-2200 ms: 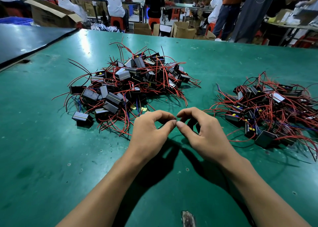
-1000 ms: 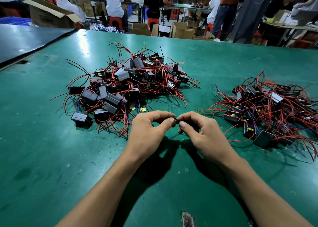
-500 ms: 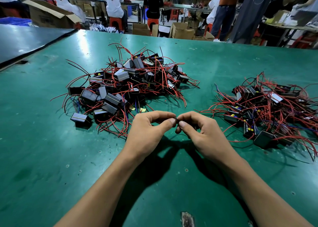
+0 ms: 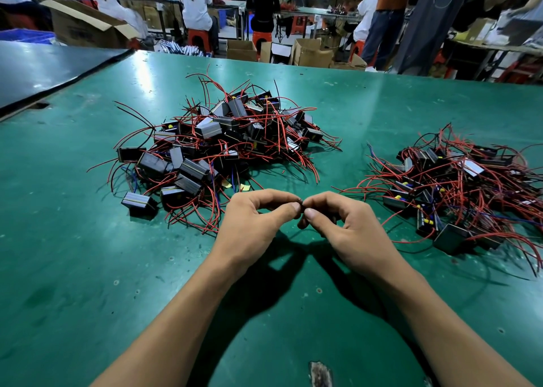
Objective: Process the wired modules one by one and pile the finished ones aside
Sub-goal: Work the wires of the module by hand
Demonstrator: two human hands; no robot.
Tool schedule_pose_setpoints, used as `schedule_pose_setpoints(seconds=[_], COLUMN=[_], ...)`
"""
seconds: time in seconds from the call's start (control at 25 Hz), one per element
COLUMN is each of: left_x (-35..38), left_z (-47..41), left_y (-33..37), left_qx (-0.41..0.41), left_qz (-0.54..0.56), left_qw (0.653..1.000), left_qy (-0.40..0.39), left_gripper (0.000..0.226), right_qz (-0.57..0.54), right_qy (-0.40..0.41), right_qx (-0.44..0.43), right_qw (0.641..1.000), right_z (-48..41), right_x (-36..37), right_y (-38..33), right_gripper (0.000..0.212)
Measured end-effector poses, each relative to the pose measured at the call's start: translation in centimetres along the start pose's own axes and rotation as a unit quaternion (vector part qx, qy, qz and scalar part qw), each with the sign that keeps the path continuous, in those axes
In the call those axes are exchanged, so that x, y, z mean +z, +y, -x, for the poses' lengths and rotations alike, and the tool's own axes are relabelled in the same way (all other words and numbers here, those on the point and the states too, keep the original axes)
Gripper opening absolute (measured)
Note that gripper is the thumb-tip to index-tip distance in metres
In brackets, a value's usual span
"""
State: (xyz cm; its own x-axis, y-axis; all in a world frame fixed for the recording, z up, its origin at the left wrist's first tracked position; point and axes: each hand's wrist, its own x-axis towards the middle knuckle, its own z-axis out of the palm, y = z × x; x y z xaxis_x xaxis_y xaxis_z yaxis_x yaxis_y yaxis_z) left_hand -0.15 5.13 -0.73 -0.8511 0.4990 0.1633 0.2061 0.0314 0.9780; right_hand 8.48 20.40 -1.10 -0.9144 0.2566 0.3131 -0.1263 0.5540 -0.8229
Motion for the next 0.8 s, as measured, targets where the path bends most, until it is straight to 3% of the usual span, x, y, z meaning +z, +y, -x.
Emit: schedule_pose_setpoints(seconds=[0.16,0.36,0.8], left_x=[0.2,0.2,0.4], left_z=[0.2,0.5,0.6], left_y=[0.1,0.7,0.9], left_qx=[0.028,0.077,0.090], left_qz=[-0.028,-0.081,-0.111], left_qw=[0.999,0.993,0.989], left_qy=[0.015,0.030,0.035], left_gripper=[0.010,0.008,0.004], right_qz=[0.027,0.032,0.000], right_qy=[0.048,0.106,0.076], right_qx=[-0.015,-0.008,0.020], right_qw=[0.998,0.994,0.997], right_z=[0.2,0.1,0.1], right_x=[0.0,0.5,0.1], right_y=[-0.8,-1.7,-1.8], right_gripper=[0.002,0.017,0.011])
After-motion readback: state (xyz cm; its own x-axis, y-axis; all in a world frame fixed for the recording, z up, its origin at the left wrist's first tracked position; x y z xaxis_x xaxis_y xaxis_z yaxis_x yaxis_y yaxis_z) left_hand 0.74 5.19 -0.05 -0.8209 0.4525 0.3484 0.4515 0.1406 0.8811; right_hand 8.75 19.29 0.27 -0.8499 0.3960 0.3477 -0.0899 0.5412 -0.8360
